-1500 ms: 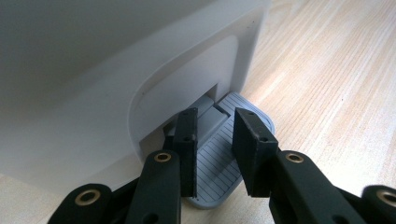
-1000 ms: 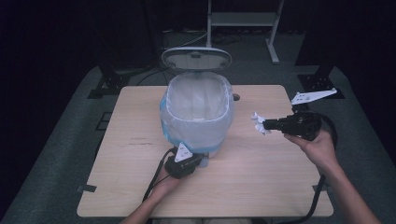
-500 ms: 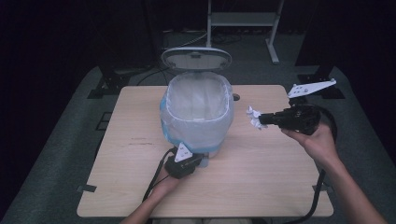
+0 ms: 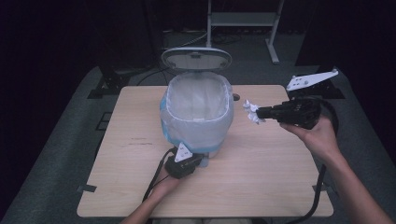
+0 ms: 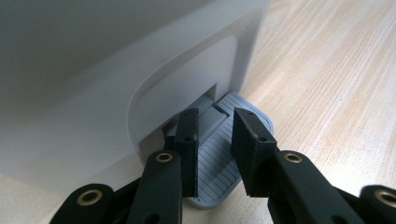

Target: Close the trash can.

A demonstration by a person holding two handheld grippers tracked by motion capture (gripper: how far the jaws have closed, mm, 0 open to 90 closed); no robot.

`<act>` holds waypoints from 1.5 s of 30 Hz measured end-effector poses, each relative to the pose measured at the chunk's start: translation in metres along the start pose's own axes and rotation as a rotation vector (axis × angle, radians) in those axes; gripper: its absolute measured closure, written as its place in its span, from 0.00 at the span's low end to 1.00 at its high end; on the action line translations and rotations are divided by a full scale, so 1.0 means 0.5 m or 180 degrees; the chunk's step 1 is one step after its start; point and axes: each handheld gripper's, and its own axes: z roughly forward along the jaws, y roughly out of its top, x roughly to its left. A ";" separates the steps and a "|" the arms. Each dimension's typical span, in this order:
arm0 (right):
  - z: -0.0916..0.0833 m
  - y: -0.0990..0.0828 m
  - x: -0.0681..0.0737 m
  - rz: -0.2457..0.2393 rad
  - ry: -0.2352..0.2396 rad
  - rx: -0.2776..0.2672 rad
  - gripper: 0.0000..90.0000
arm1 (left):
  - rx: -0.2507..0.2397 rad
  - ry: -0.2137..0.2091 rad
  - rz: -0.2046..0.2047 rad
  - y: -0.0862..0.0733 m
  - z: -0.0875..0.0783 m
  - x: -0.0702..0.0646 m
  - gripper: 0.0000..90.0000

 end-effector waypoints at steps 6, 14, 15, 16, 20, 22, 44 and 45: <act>-0.006 0.028 0.013 -0.0079 0.0020 -0.0036 0.98 | 0.0001 -0.0001 0.0002 0.000 0.000 0.000 0.80; -0.012 0.057 0.026 -0.0147 0.0056 -0.0087 0.98 | 0.0000 0.0000 0.0003 0.000 0.000 0.000 0.80; -0.012 0.061 0.027 -0.0153 0.0062 -0.0091 0.98 | 0.0001 -0.0002 0.0001 0.000 0.000 0.000 0.80; -0.012 0.063 0.028 -0.0150 0.0066 -0.0097 0.98 | 0.0000 0.0000 0.0002 0.000 0.000 0.000 0.80; -0.009 0.074 0.031 -0.0165 0.0108 -0.0110 0.98 | -0.0002 0.0000 0.0000 0.000 0.000 0.000 0.80; -0.007 0.080 0.033 -0.0184 0.0113 -0.0108 0.98 | -0.0002 -0.0001 0.0000 0.000 0.000 0.000 0.80; 0.036 0.140 0.064 -0.0336 0.0207 -0.0064 0.98 | -0.0004 -0.0005 -0.0009 0.000 0.000 0.001 0.80; 0.039 0.142 0.064 -0.0343 0.0209 -0.0059 0.98 | -0.0007 -0.0005 -0.0009 0.000 0.000 0.000 0.80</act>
